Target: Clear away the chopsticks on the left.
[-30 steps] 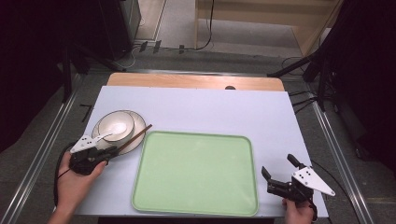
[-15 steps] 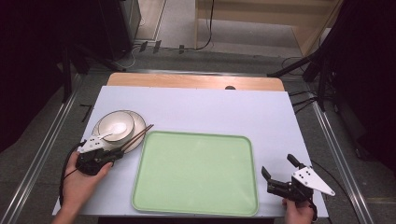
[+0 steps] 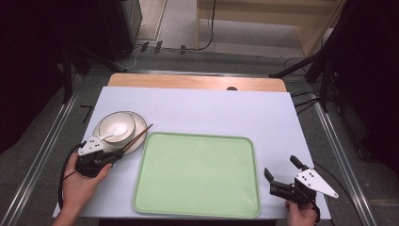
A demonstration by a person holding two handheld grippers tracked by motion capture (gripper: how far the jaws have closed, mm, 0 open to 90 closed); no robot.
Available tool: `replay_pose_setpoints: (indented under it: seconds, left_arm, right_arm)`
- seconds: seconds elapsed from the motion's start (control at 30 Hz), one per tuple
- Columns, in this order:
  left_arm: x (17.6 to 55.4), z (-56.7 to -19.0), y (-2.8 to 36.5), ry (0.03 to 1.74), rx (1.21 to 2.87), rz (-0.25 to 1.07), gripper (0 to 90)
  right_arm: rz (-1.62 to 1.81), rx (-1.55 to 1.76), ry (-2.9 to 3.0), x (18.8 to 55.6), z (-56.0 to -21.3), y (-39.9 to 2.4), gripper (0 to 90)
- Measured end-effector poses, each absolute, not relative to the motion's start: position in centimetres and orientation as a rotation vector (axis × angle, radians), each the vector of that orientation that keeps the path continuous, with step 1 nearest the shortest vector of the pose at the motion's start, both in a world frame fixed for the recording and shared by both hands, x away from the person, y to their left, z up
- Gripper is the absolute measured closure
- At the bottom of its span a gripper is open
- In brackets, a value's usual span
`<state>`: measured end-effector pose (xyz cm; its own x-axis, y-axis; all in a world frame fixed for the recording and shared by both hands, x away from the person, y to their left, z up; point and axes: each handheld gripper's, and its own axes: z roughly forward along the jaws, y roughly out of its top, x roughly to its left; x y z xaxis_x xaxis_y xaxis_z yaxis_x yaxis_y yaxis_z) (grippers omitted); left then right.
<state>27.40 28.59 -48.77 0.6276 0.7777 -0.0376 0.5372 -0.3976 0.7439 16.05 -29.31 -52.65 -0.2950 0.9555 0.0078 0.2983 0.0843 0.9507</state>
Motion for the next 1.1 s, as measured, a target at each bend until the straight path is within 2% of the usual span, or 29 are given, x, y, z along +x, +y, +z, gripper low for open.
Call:
replay_pose_setpoints:
  seconds: [0.17, 0.57, 0.87, 1.1]
  left_arm:
    - [26.8, -48.3, 28.0, 1.002, 2.089, 0.397, 85.9]
    - [24.6, -48.0, 23.8, 0.939, 2.081, 0.242, 85.9]
    - [23.6, -49.6, 19.9, 0.922, 2.065, 0.096, 85.8]
    - [23.8, -50.8, 17.8, 0.950, 2.065, 0.059, 85.8]
  right_arm:
    - [1.231, 1.255, 1.689, 16.1, -52.7, -29.3, 0.1]
    - [1.233, 1.254, 1.688, 16.1, -52.7, -29.3, 0.1]
    - [1.237, 1.248, 1.687, 16.1, -52.7, -29.3, 0.1]
    - [1.267, 1.222, 1.687, 16.1, -52.6, -29.2, 0.1]
